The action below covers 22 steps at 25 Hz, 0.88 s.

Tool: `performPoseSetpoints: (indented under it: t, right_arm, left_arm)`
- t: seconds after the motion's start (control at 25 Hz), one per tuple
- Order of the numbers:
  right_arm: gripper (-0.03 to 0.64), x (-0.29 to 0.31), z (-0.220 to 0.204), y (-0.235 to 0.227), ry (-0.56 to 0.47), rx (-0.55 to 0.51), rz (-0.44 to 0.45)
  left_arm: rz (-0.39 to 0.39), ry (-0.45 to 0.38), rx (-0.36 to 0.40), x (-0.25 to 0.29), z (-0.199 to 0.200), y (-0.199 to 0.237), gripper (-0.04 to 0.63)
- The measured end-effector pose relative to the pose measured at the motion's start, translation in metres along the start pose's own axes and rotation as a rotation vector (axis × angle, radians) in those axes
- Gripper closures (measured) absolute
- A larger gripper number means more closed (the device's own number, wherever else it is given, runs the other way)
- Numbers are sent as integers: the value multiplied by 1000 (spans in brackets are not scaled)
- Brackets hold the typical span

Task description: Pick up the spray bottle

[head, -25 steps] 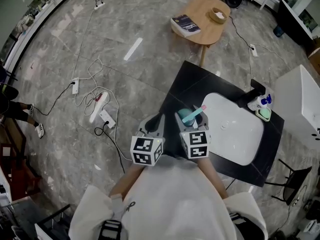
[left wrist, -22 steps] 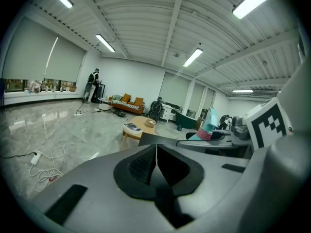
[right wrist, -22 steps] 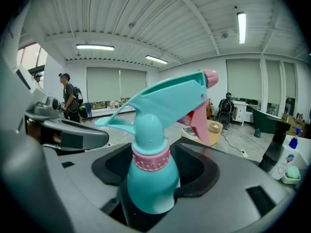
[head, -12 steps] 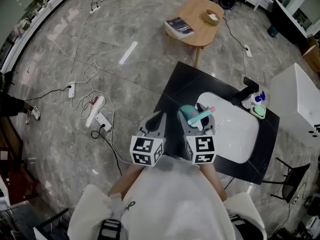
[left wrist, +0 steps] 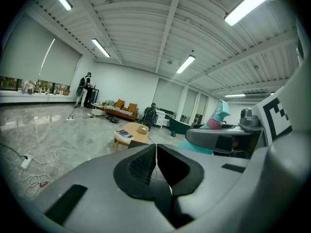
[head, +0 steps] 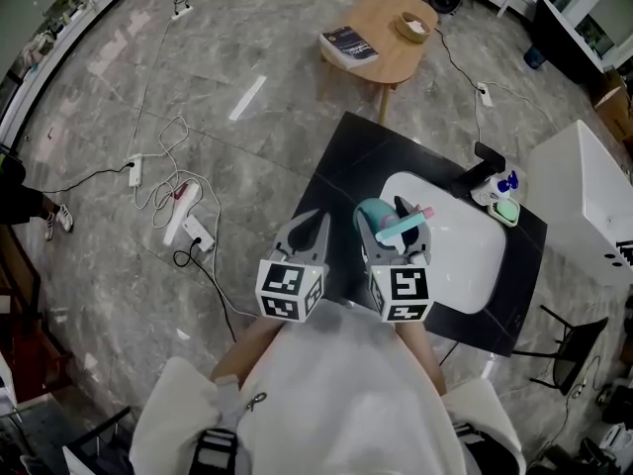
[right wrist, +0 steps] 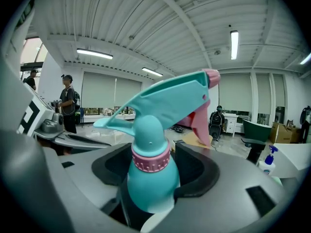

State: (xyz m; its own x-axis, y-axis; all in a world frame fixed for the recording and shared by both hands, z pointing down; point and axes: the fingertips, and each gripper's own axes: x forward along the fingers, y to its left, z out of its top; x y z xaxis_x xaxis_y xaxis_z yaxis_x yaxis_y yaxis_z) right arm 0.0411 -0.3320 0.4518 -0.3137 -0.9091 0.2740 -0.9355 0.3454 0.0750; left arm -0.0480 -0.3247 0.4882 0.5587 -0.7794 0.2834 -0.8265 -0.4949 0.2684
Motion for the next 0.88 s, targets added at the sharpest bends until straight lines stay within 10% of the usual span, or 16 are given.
performPoseSetpoints:
  t: [0.88]
  right_arm:
    - [327, -1, -8, 14, 21, -27, 8]
  left_arm:
    - [19, -8, 6, -13, 0, 9, 566]
